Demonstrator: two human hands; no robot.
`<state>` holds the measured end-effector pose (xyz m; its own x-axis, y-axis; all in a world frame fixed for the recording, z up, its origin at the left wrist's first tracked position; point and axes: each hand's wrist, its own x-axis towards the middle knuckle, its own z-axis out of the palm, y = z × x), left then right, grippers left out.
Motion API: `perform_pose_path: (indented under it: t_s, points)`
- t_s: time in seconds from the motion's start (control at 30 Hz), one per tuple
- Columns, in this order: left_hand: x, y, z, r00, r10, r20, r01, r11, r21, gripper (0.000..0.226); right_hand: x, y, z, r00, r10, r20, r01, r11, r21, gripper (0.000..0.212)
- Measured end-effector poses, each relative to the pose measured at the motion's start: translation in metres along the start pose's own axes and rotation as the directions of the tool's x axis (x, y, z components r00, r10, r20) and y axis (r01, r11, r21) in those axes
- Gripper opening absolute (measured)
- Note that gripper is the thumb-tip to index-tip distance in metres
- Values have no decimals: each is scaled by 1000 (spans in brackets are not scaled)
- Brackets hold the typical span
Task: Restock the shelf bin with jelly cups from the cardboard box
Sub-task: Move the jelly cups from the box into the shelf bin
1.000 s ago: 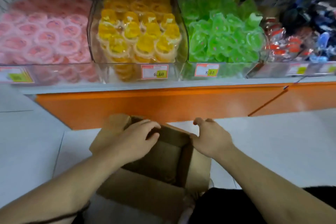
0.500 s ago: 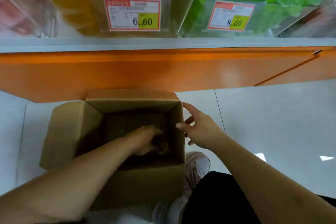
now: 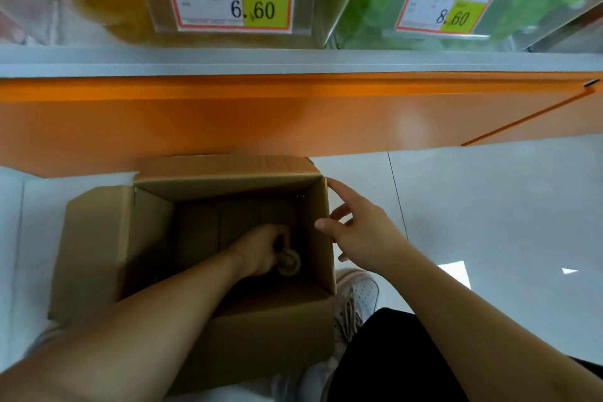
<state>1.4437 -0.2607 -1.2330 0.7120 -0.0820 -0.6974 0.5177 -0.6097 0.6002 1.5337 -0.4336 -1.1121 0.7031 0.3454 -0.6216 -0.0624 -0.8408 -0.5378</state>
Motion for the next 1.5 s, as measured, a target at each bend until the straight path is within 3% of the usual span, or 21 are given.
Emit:
perform_pose_path:
  t_s: [0.13, 0.27, 0.43, 0.53, 0.67, 0.73, 0.87, 0.97, 1.03, 1.1, 1.2, 1.3, 1.5]
  points:
    - [-30, 12, -32, 994, -77, -74, 71, 994, -81, 20, -6, -10, -5, 1000, -9, -10, 7, 992, -124, 71]
    - [-79, 40, -86, 985, -54, -164, 17, 975, -219, 19, -31, -38, -20, 996, -48, -78, 19, 939, -343, 53]
    - [-146, 85, -143, 960, 12, -279, -112, 932, -346, 14, -80, -103, -43, 940, -338, -38, 310, 898, -312, 41]
    - [-194, 115, -173, 920, 62, -386, -218, 902, -374, 16, -114, -143, -60, 861, -506, -54, 477, 839, -263, 47]
    - [-260, 147, -203, 862, 133, -490, -348, 857, -379, 38, -152, -189, -79, 713, -663, -228, 634, 748, -196, 58]
    - [-283, 157, -214, 809, 139, -571, -416, 822, -389, 36, -162, -207, -86, 622, -728, -287, 702, 681, -207, 53]
    - [-308, 166, -236, 743, 116, -659, -520, 720, -460, 51, -168, -239, -101, 472, -822, -320, 784, 557, -273, 40]
    - [-312, 172, -249, 712, 123, -692, -570, 676, -467, 43, -161, -260, -112, 428, -842, -329, 771, 530, -352, 43]
    - [-311, 174, -258, 652, 113, -749, -572, 723, -388, 24, -148, -273, -120, 415, -835, -362, 747, 540, -389, 44]
    - [-308, 167, -269, 530, 116, -840, -527, 821, -219, 16, -131, -285, -130, 395, -803, -447, 725, 571, -385, 40]
    - [-301, 151, -289, 379, 240, -894, -350, 931, 101, 10, -98, -302, -151, 402, -721, -565, 666, 653, -361, 32]
    - [-291, 135, -307, 357, 353, -865, -226, 931, 287, 31, -65, -311, -166, 418, -680, -603, 573, 712, -406, 32]
    - [-281, 123, -313, 406, 338, -849, -213, 938, 272, 49, -35, -310, -167, 450, -681, -578, 497, 728, -472, 31]
